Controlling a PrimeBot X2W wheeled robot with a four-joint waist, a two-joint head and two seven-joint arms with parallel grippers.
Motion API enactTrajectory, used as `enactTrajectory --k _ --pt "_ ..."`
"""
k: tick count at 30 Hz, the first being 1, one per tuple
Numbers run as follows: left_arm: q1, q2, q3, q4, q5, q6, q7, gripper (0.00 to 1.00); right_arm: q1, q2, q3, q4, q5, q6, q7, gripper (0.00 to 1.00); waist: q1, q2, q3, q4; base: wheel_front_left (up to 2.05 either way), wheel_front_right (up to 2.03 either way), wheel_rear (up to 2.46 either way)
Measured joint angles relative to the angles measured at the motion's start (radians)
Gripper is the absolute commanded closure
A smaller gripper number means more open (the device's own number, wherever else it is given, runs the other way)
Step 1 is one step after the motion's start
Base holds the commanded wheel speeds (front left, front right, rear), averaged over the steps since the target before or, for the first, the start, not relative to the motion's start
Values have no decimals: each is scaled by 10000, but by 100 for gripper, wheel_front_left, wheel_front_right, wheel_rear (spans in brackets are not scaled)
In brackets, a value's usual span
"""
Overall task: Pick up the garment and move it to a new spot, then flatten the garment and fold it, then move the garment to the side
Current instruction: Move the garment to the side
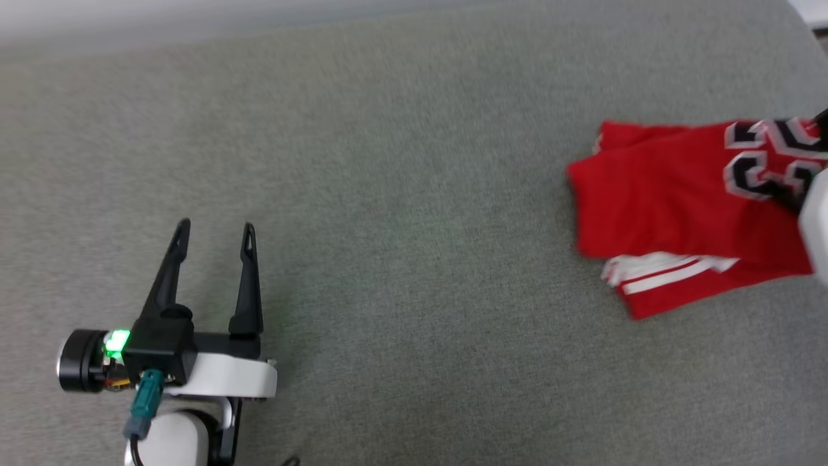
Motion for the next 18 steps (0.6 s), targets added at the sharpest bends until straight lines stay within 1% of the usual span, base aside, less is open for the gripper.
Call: enactTrajectory --k 5,7,11,14,18 --pt "-546 234 -10 -286 79 -79 0 0 -703 -711 -203 1072 -788 0 -211 100 1 0 993 -242 0 0 0" --pt "-750 324 -2 -395 113 -88 0 0 -958 -886 -318 1567 -1108 0 -314 100 1 0 1375 -280 0 0 0" --pt "-1137 385 -96 -548 148 -136 0 0 -1349 -930 -976 2658 -1337 2 -581 100 1 0 2055 -245 0 0 0" --pt "-1313 407 -165 -663 163 -134 0 0 -1516 -1001 -1440 3346 -1778 2 -686 100 1 0 2466 -143 0 0 0" --pt "-1480 435 -232 -802 171 -115 0 0 -1698 -855 -2201 4073 -2186 2 -894 100 1 0 2864 49 0 0 0"
